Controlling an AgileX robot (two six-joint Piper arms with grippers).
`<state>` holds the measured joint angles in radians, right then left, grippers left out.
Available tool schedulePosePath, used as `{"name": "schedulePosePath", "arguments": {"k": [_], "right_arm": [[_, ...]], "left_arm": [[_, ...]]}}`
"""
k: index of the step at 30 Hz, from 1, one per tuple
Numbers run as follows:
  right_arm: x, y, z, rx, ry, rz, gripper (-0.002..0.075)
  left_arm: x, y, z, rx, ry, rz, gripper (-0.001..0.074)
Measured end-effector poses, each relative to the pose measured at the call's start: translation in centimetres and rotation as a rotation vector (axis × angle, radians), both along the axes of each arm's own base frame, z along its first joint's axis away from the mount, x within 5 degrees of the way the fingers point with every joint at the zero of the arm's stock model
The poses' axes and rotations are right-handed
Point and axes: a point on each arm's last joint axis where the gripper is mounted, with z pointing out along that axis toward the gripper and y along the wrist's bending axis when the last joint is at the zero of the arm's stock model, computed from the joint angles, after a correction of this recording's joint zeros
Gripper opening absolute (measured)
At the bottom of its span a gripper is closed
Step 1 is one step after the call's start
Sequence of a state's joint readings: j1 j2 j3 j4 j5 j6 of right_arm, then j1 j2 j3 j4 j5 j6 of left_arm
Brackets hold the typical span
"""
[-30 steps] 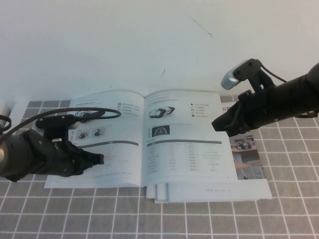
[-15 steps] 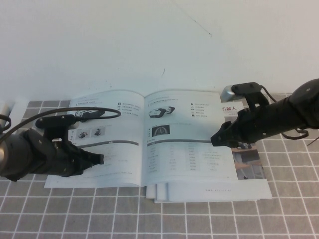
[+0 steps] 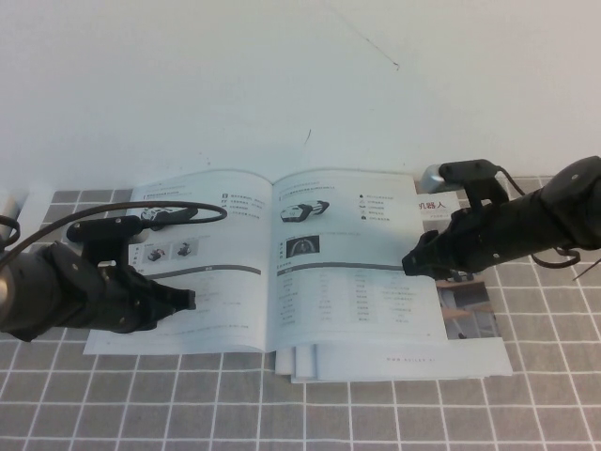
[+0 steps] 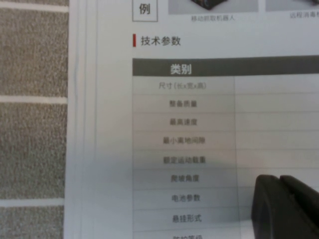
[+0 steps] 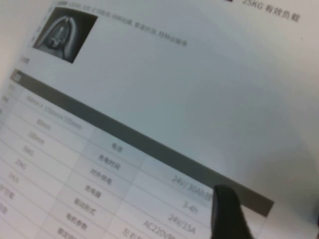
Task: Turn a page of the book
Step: Open the closed book
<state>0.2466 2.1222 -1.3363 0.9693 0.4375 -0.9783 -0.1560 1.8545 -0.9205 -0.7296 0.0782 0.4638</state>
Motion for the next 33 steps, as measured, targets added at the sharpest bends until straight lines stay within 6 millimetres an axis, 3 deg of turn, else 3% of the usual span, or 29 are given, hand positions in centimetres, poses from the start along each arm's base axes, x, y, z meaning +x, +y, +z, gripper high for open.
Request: {"name": "schedulePosePath", "arguments": {"k": [22, 26, 33], "right_arm": [[0.5, 1.2, -0.2, 0.289, 0.101, -0.114, 0.0367], [0.3, 1.6, 0.8, 0.343, 0.098, -0.095, 0.0367], [0.0, 2.1, 4.7, 0.417, 0.029, -0.038, 0.0367]], "left_arm": [[0.0, 0.0, 0.0, -0.003, 0.003, -0.001, -0.0004], [0.0, 0.0, 0.0, -0.004, 0.003, 0.001, -0.0004], [0.0, -0.1, 0.0, -0.008, 0.008, -0.003, -0.0004]]}}
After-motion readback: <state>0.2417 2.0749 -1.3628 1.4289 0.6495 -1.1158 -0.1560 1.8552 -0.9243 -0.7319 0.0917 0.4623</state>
